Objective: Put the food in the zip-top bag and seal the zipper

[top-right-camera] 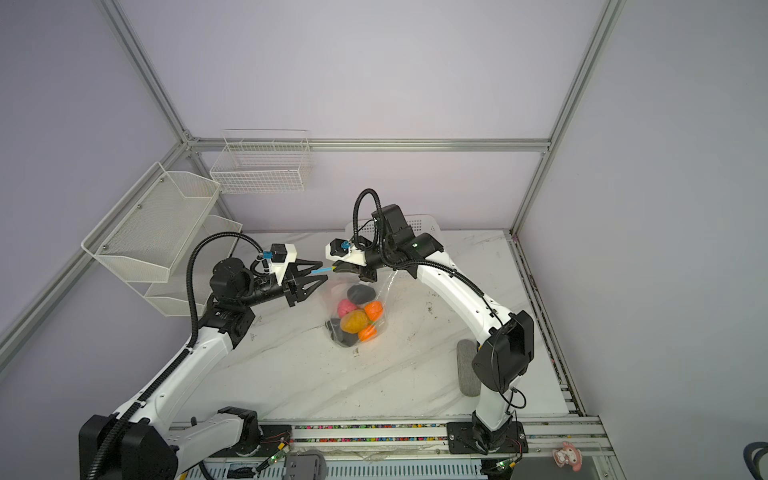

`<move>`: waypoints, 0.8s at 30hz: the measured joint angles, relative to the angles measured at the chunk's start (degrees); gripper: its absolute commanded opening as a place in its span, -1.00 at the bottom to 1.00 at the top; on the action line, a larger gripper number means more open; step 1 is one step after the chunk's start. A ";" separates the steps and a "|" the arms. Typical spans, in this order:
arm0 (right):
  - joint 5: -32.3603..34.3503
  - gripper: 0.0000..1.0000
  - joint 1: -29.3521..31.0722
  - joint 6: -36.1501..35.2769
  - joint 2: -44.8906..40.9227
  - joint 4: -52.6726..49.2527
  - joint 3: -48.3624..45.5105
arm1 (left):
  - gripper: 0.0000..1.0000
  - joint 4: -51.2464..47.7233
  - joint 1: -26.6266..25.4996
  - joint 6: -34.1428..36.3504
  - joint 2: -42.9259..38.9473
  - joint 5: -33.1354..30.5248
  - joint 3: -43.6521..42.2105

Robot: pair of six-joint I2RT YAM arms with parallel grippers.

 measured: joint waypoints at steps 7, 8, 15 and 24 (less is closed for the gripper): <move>-0.09 -1.00 0.00 -0.02 0.00 -0.15 0.00 | -0.70 -0.37 -0.13 1.14 1.18 0.02 0.42; -0.09 -1.00 0.00 -0.02 0.00 -0.17 0.00 | -0.77 -0.76 -0.13 1.51 1.20 0.00 0.55; -0.26 -1.00 0.00 -0.02 0.00 -0.50 0.02 | -1.00 -2.89 -0.13 3.06 1.20 -0.48 1.20; -0.15 -1.00 0.28 0.02 0.02 -1.18 0.02 | -1.00 -9.94 -0.37 9.03 -2.51 -4.02 1.20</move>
